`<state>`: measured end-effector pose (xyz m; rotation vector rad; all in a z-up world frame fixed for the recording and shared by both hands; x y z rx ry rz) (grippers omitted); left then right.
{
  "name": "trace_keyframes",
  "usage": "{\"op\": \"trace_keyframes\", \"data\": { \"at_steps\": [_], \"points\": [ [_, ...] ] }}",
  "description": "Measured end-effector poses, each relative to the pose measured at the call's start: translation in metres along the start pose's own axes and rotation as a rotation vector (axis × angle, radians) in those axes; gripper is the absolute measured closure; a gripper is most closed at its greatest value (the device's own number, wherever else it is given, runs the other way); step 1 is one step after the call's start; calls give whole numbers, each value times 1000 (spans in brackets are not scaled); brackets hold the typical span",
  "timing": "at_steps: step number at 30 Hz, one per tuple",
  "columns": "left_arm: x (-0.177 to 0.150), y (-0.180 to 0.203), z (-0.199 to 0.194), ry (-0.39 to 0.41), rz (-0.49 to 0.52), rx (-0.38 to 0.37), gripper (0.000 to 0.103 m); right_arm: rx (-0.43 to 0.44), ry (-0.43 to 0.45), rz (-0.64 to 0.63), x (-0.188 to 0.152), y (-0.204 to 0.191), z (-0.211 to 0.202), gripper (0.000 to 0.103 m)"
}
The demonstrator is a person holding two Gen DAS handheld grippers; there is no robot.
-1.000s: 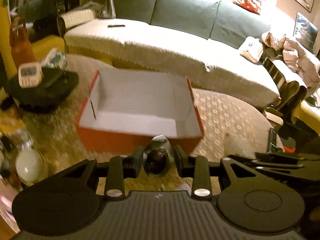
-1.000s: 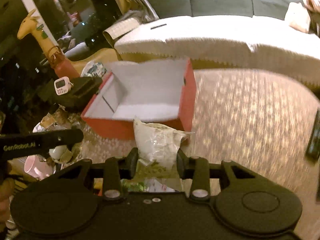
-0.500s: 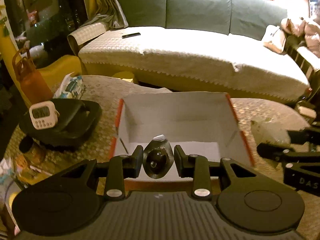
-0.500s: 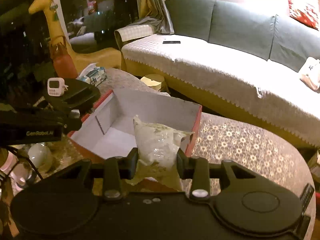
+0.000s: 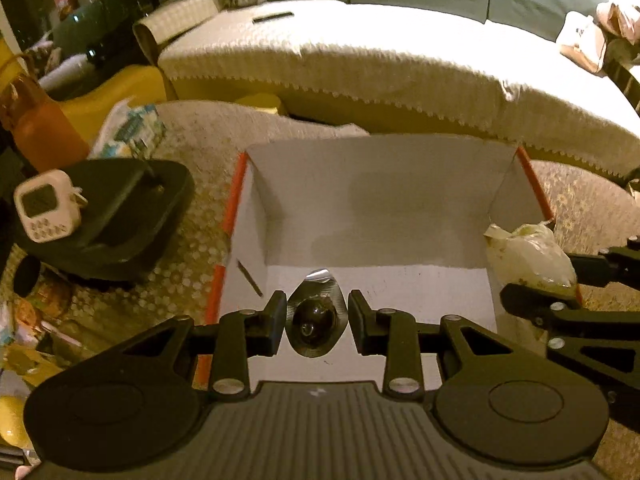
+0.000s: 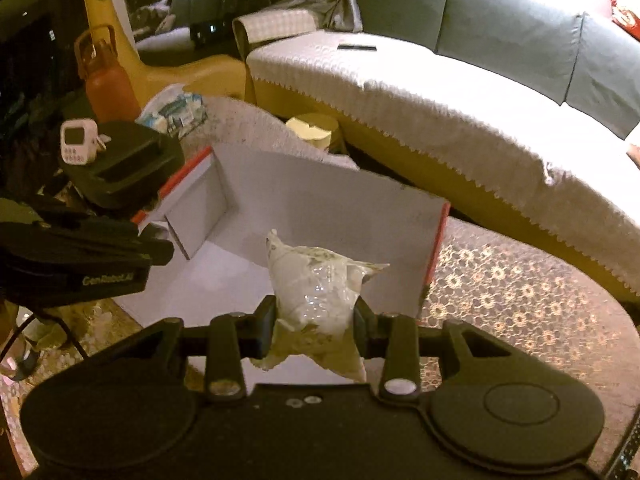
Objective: Organize snacks
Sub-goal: 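Carry candy and clear bag over the red box and release both, then withdraw both grippers from the box back toward the snack pile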
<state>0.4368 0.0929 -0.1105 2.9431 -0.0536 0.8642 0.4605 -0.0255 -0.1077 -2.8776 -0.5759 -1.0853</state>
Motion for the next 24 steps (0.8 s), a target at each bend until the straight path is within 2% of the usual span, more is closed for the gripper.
{"op": "trace_keyframes", "data": {
  "at_steps": [9, 16, 17, 19, 21, 24],
  "points": [
    [-19, 7, 41, -89, 26, 2, 70, -43, -44, -50, -11, -7, 28, 65],
    [-26, 9, 47, -101, 6, -22, 69, -43, -70, -44, -19, -8, 34, 65],
    [-26, 9, 46, -98, -2, -23, 67, -46, -71, -39, -20, -8, 34, 65],
    [-26, 8, 44, -92, -21, -34, 54, -49, -72, -21, -20, -5, 33, 64],
    [-25, 7, 40, -76, -30, -31, 46, -53, -72, -6, -21, -3, 31, 63],
    [-26, 7, 33, -62, -32, -30, 46, -54, -69, 10, -22, 1, 25, 60]
  ]
}}
Point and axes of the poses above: each gripper's, at about its wrist camera, not at the fingertips, and z roughly the way its jaws point, y to its right, x to its top, the point moved 8 cm from there along z, roughly the way its jaws point, and after that the axes turned 12 degrees about -x, right-handed, at the moved point
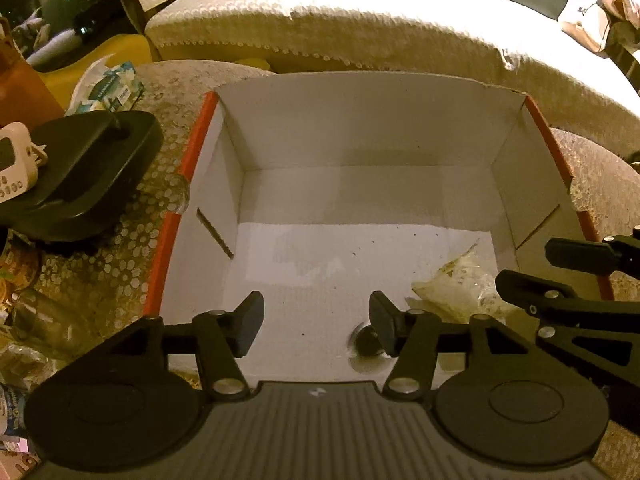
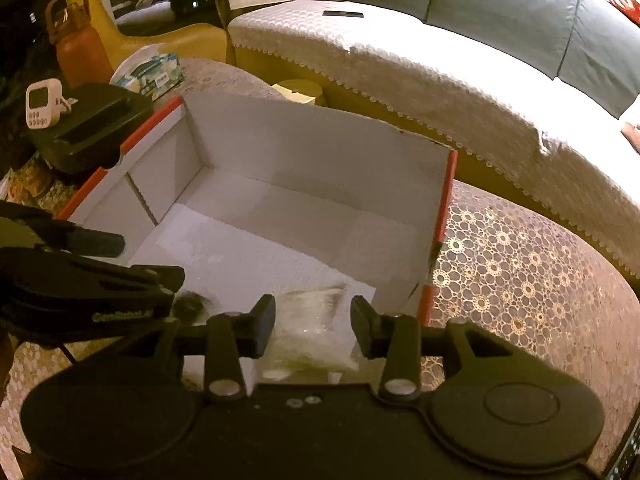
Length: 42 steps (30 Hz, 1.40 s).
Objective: Organize snacks
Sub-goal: 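Withdraw both grippers from the box back toward the snack pile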
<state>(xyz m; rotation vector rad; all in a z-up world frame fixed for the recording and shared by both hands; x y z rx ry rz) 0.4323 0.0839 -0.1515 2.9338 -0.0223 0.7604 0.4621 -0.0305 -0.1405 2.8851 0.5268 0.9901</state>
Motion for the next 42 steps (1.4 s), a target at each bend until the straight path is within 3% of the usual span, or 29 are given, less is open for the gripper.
{"op": "trace_keyframes", "data": {
  "at_steps": [8, 12, 15, 20, 29, 42],
  "points": [
    [-5, 3, -35, 53, -12, -11, 39, 31, 40, 45, -1, 8, -34, 43],
    [-7, 6, -57, 82, -10, -12, 37, 39, 58, 49, -2, 8, -56, 40],
    [-10, 11, -76, 107, 0, -13, 35, 44, 82, 56, -2, 8, -72, 25],
    [-18, 19, -105, 149, 7, -26, 31, 58, 107, 64, -6, 8, -99, 24],
    [-45, 28, -157, 236, 18, -36, 23, 83, 141, 100, -31, 13, -145, 12],
    [-117, 34, -195, 307, 23, -81, 16, 118, 152, 102, -92, 10, -185, 1]
  ]
}}
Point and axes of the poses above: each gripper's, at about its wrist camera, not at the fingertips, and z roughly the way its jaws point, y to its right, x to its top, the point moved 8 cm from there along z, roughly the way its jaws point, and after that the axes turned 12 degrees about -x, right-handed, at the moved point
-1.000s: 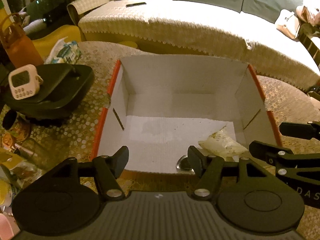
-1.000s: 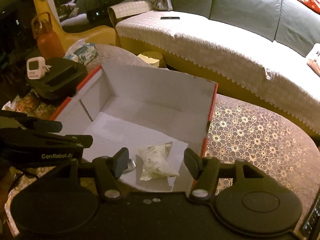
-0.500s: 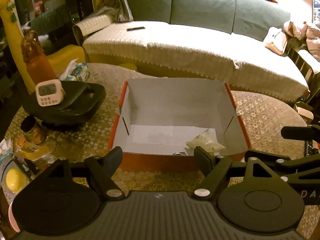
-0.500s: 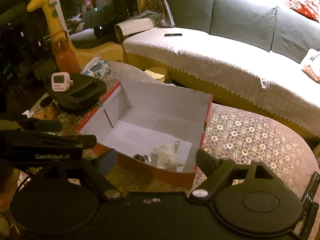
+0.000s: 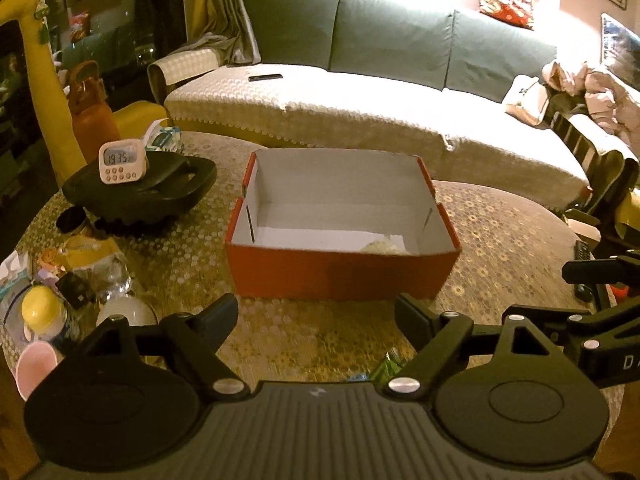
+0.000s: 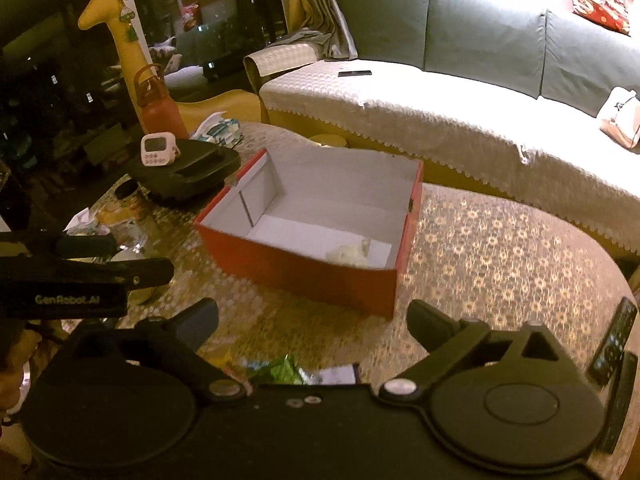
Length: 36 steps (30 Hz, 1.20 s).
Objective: Organize snacks
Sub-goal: 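Withdraw both grippers from the box back toward the snack pile, then grasp the red chip bag with the left gripper while the right gripper grasps the grey packet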
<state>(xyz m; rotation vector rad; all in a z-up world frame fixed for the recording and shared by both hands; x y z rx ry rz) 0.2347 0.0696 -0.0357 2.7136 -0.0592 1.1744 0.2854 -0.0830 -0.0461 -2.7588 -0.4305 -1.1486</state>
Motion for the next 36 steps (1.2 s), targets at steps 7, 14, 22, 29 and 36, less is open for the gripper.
{"op": "trace_keyframes", "data": {
  "at_steps": [7, 14, 22, 29, 36],
  "points": [
    [-47, 5, -8, -16, 27, -23, 11, -7, -16, -39, -47, 1, -5, 0],
    [-95, 21, 1, -94, 134, -85, 11, -35, -52, -95, -94, 11, 5, 0],
    [-127, 44, 25, -191, 282, -126, 11, -4, -62, -236, -118, 11, 18, 0],
    [-153, 63, 49, -245, 516, -8, 11, 11, -114, -266, -134, 19, 41, 0],
    [-169, 62, 75, -303, 553, 39, 11, 50, -130, -382, -146, 17, 58, 1]
  ]
}}
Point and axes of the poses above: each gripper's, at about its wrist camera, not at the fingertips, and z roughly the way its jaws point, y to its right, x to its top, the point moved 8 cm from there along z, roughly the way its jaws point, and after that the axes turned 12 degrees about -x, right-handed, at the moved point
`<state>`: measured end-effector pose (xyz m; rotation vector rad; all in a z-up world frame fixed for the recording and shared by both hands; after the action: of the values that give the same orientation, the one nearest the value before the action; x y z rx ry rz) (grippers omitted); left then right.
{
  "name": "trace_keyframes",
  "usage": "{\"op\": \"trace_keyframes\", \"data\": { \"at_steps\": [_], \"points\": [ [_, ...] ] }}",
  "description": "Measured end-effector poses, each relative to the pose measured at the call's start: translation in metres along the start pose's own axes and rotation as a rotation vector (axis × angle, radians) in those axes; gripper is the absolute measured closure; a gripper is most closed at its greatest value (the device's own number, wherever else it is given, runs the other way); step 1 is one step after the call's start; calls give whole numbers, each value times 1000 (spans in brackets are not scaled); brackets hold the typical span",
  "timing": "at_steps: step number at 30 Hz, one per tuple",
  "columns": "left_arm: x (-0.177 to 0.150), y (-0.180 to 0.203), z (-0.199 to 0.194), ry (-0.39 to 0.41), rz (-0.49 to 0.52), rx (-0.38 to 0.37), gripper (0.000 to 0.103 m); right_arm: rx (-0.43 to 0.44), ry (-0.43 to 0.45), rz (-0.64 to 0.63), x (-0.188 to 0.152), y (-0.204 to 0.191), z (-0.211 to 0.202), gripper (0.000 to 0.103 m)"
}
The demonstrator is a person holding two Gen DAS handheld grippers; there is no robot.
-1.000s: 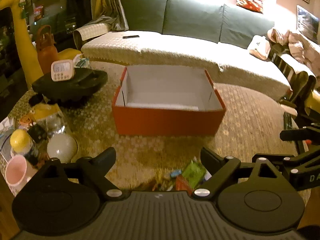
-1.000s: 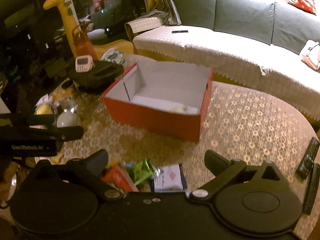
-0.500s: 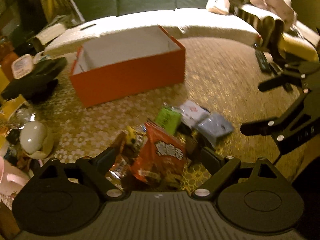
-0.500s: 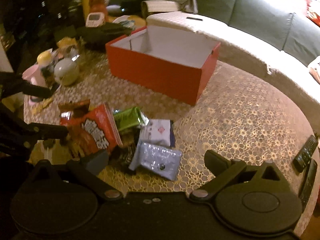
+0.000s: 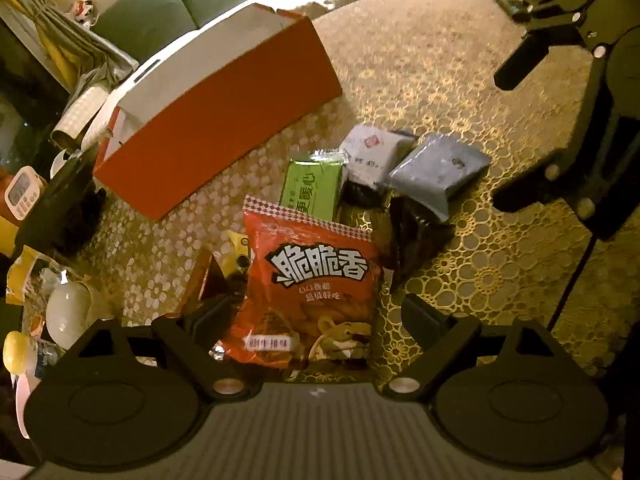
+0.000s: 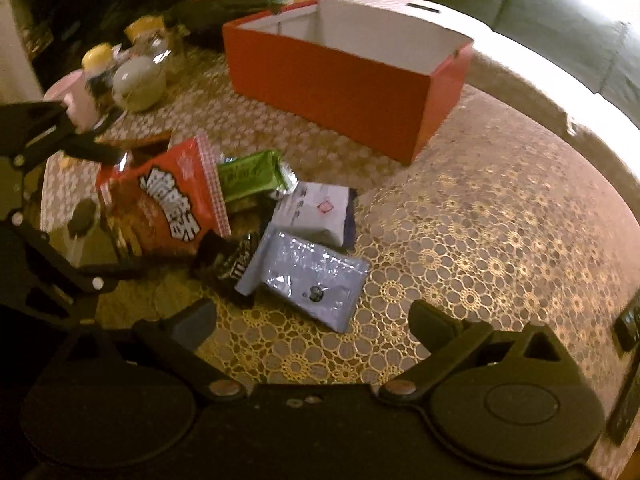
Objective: Organize snacks
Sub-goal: 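Grasp the red chip bag with the left gripper while the right gripper grasps the grey packet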
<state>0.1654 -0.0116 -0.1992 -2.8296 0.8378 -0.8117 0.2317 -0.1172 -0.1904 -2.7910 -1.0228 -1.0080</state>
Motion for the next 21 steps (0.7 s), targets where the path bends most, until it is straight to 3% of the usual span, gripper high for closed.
{"op": "trace_keyframes", "data": {
  "at_steps": [7, 14, 16, 21],
  "points": [
    [2, -3, 14, -10, -23, -2, 11, 22, 21, -238, 3, -7, 18, 5],
    [4, -4, 21, -7, -19, -1, 17, 108, 26, -409, 13, -19, 33, 24],
    [5, -5, 22, -4, -13, 2, 22, 127, 37, -457, 16, -23, 34, 25],
    [5, -3, 24, 9, 9, 1, 23, 156, 39, -545, 20, -31, 40, 33]
  ]
}}
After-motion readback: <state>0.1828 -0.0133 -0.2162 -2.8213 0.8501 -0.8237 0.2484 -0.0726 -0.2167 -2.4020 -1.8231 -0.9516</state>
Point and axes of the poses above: each gripper's, at about its wrist camera, not at the fingertips, and z roughly the way its jaws point, y to its right, x to its top, the point moved 8 cm from there along z, roughly the way its jaws point, and after that the axes turned 12 degrees about -x, right-handed, at the moved point
